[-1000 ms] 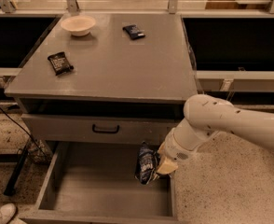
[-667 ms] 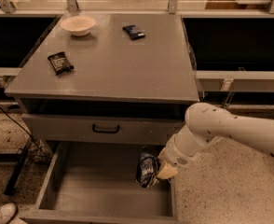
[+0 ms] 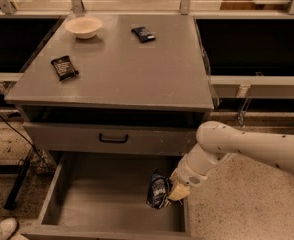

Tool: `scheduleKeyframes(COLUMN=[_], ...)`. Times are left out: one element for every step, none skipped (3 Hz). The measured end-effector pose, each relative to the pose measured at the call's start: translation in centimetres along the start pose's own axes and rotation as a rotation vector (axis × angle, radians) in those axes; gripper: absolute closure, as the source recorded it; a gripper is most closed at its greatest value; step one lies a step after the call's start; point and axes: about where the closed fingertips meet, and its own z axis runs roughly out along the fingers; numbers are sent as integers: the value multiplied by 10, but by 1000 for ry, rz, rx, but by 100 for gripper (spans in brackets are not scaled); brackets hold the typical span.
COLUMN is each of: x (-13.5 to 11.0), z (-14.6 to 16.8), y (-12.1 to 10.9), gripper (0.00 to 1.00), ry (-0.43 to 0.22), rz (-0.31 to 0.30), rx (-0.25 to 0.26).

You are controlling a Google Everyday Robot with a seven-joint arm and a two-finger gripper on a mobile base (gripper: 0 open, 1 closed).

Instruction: Place blue chip bag into middle drawer

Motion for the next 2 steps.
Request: scheduleKeyframes(x=[1, 8], z=[4, 26], y=[-1, -8], gripper=[100, 100], ry=[-2, -13], rz=[4, 27], rx=[-8, -51])
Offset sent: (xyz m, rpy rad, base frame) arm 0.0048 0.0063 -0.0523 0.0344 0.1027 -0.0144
